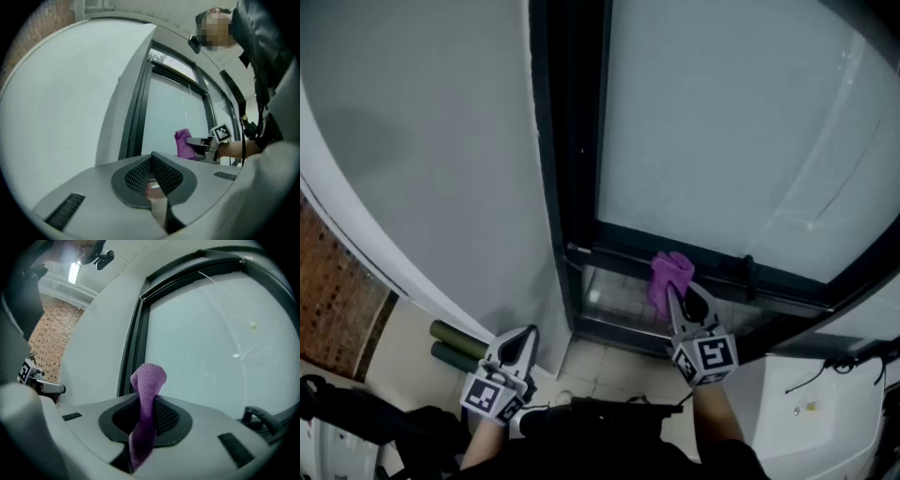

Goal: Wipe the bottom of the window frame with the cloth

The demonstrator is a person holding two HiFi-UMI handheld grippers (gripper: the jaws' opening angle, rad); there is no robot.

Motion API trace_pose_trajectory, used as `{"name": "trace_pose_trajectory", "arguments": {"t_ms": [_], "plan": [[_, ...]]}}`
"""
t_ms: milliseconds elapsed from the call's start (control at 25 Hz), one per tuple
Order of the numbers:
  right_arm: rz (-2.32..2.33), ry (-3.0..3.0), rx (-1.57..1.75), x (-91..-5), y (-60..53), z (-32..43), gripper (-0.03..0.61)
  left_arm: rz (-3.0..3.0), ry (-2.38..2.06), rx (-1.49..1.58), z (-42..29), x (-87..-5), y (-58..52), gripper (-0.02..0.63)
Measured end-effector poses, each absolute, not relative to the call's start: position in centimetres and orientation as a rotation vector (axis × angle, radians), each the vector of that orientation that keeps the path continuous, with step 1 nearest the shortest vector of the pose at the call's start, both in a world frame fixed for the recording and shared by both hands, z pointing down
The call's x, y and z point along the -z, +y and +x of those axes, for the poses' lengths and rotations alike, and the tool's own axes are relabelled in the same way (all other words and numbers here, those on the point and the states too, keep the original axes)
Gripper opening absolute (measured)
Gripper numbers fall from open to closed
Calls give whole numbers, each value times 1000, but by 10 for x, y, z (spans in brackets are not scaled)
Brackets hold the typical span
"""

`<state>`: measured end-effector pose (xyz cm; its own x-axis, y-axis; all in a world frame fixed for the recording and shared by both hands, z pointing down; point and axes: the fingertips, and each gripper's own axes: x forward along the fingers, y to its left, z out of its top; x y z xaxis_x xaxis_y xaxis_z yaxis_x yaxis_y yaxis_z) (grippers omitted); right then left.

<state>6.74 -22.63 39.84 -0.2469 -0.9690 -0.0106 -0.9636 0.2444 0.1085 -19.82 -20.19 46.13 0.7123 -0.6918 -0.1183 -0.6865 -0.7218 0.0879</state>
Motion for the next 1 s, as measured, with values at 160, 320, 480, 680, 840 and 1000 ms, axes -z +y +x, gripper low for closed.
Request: {"name": "trace_pose_trajectory", "arguments": {"t_ms": [160, 320, 480, 680, 840, 1000], "plan": [[1827, -2431, 145, -383, -272, 30, 69, 2904, -1170, 206, -211, -458, -194, 2], [1824, -2446, -52, -392, -325, 12, 69, 2933, -1161, 193, -217, -458, -189, 2], [1806, -2434, -415, -420, -367, 2, 68, 2975, -1109, 178, -218, -458, -182, 2], [1743, -2313, -549, -452, -405, -12, 67, 3010, -1089, 128, -219, -462, -181, 2], [1667, -2191, -503, -470, -424, -18, 67, 2996, -1094, 124, -219, -461, -181, 2], [1625, -2148, -506, -475, -434, -22, 71, 2992, -1095, 150, -221, -461, -183, 2]]}}
